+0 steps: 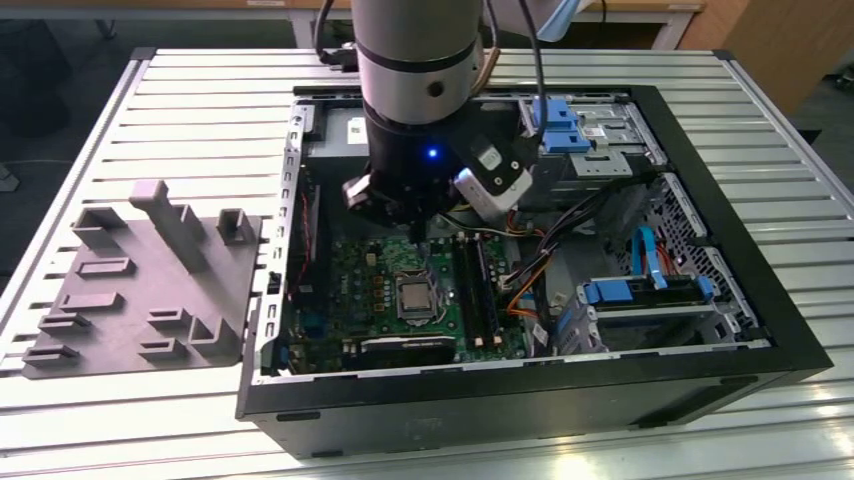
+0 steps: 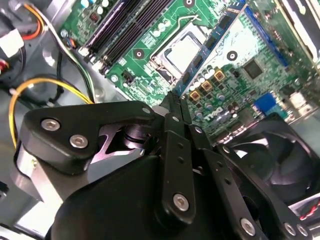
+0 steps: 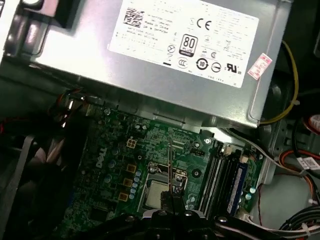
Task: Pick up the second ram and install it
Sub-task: 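Insert the second ram into the second slot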
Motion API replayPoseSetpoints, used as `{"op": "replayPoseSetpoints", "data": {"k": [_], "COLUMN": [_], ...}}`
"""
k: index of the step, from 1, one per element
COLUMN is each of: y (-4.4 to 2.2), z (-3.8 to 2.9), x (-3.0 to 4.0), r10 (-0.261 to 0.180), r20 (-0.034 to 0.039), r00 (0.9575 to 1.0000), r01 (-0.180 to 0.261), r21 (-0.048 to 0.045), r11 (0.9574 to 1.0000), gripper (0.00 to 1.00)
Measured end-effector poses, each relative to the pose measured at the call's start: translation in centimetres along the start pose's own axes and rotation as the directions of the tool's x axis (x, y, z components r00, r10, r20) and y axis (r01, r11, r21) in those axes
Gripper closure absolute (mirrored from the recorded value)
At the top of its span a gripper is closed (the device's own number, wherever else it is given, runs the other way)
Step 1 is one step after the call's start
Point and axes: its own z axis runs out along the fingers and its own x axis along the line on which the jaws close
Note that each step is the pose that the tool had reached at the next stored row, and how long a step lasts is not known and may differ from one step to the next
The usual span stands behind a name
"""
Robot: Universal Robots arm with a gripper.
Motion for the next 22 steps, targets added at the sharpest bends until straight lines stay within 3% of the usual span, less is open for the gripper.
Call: {"op": "replayPoseSetpoints", "data": {"k": [3, 6, 11, 14, 17, 22], "y": [0.00, -0.01, -0.01, -0.01, -0.01, -0.01], "z": [0.06, 0.12, 0.20, 0.25, 0.32, 0.42], "x": [0.00, 0.01, 0.01, 0.01, 0.01, 0.02], "r10": [0.055, 0.109, 0.200, 0.252, 0.305, 0.390], "r20": [0.0019, 0.0038, 0.0073, 0.0095, 0.0119, 0.0159], "r00": [0.9985, 0.9940, 0.9798, 0.9677, 0.9524, 0.9207], "r01": [-0.055, -0.109, -0.200, -0.252, -0.305, -0.390], "r21": [0.0021, 0.0040, 0.0072, 0.0088, 0.0102, 0.0126], "r11": [0.9985, 0.9940, 0.9798, 0.9677, 0.9524, 0.9207], "gripper": [0.88, 0.88, 0.88, 0.88, 0.88, 0.88]}}
